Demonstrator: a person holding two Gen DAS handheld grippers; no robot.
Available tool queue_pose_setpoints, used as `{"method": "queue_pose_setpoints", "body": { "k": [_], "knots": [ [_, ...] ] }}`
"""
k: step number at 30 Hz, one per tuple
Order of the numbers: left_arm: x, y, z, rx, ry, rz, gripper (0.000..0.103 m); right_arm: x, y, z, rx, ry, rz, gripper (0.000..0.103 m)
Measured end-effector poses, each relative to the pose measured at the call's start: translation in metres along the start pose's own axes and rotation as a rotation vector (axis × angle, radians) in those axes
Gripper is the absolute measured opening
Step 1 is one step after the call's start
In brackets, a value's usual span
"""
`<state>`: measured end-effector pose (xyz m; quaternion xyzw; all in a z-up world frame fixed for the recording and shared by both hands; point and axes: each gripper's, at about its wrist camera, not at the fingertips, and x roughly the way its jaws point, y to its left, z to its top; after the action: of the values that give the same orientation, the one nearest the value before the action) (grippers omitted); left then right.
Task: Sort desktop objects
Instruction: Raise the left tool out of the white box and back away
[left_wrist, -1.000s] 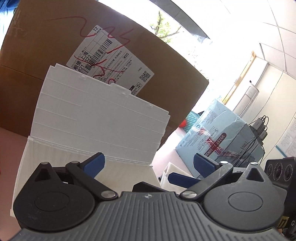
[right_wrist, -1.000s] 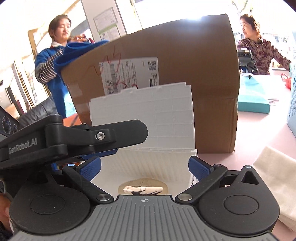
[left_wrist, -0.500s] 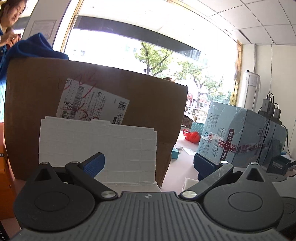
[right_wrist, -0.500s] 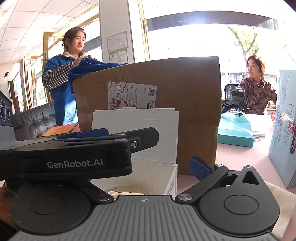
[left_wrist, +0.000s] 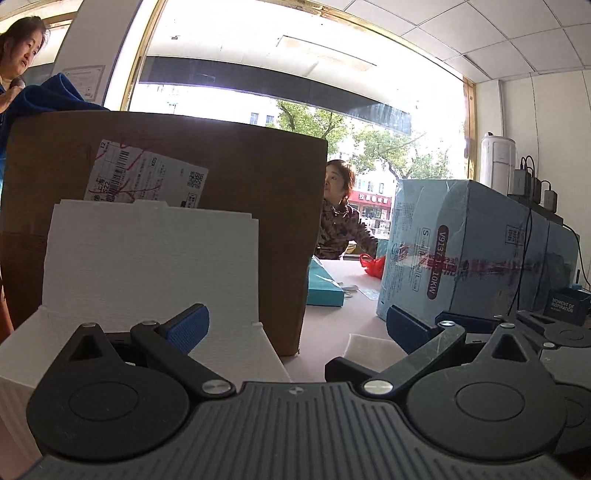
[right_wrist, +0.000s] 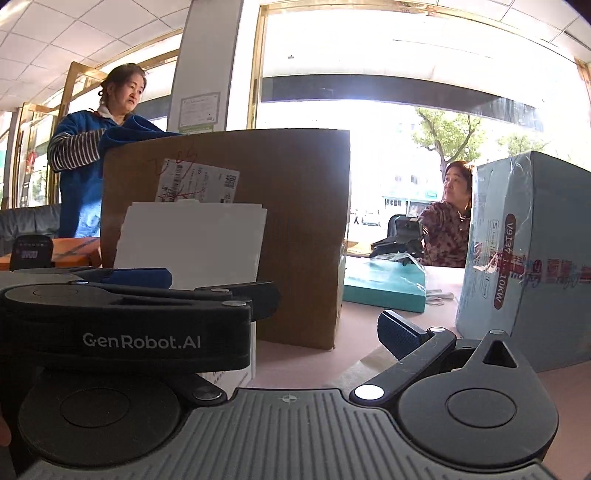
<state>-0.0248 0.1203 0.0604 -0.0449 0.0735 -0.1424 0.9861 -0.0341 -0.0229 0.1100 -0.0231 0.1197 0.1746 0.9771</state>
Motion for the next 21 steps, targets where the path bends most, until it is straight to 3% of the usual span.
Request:
{"method": "queue_pose_setpoints", "body": {
  "k": [6,8,15,21],
  "knots": [
    [-0.003,-0.011,-0.021,0.078,-0.056,-0.044,0.103,0.002,-0.008,-0.021,-0.044,0.033,-0.011,0.103],
    [-0.001,-0.011,-0.027,0.063,-0.062,-0.057,0.103,0.0,-0.011,-0.026,-0.08,0.032,-0.022,0.103],
    [0.005,-0.005,-0.028,0.009,-0.041,-0.051,0.103,0.004,-0.046,-0.028,-0.01,0.014,-0.101,0.103],
    [0.006,-0.01,-0.028,0.031,-0.035,-0.037,0.103,-0.004,-0.071,-0.03,-0.002,-0.039,-0.166,0.103]
  ]
}}
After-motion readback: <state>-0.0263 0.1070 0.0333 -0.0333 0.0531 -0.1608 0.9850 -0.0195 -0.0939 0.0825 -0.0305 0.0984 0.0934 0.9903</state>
